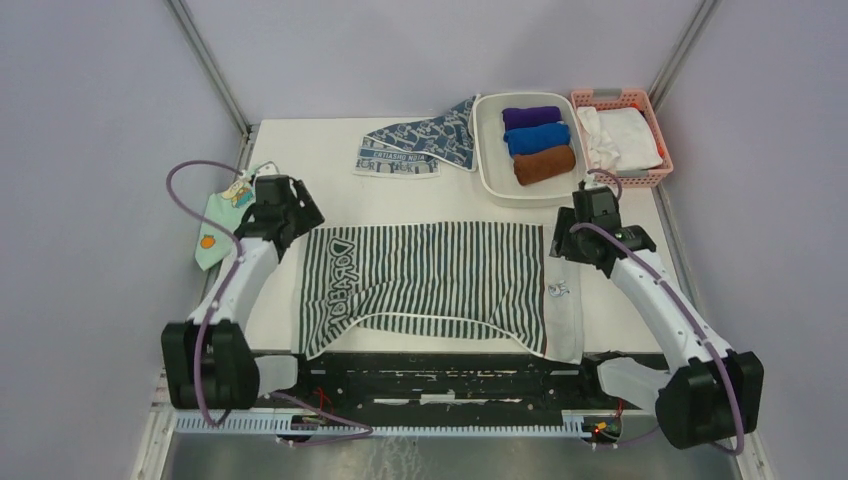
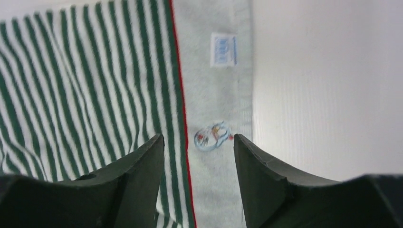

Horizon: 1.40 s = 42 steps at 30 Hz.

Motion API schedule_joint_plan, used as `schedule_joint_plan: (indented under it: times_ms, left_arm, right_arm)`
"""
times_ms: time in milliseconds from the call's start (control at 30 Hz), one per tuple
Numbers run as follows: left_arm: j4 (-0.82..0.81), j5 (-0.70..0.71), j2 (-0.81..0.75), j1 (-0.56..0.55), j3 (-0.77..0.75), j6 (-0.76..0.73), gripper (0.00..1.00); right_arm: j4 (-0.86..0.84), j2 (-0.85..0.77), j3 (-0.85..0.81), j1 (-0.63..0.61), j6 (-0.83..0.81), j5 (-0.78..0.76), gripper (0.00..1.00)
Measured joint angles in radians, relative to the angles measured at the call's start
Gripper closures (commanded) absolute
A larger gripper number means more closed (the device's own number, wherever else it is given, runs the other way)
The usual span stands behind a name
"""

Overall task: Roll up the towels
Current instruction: Flatten out the towel at the center of the board, then fold the towel at the center of the board.

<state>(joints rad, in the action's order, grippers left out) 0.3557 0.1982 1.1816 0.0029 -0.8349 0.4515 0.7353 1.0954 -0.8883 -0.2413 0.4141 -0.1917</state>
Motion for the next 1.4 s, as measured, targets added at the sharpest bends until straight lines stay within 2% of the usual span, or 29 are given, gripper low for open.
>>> schedule_joint_plan:
  times_ms: [200, 467, 800, 1167, 1400]
  left_arm:
    - [0.022, -0.04, 0.351, 0.023, -0.23, -0.092, 0.25]
    - [0.125, -0.043, 0.603, 0.063, -0.395, -0.215, 0.31]
    - [0.195, -0.071, 0.67, 0.104, -0.406, -0.323, 0.46]
    - [0.197, -0.147, 0.731, 0.101, -0.451, -0.349, 0.5]
    - [0.207, -0.148, 0.767, 0.101, -0.487, -0.35, 0.63]
  right_arm:
    - [-0.154, 0.128, 0.002, 0.145, 0.042, 0.018, 0.37]
    - [-0.228, 0.156, 0.027, 0.161, 0.057, 0.021, 0.37]
    - [-0.245, 0.161, 0.036, 0.163, 0.055, 0.021, 0.37]
    - [-0.257, 0.161, 0.048, 0.163, 0.051, 0.022, 0.37]
    - [-0.257, 0.161, 0.048, 0.163, 0.049, 0.021, 0.37]
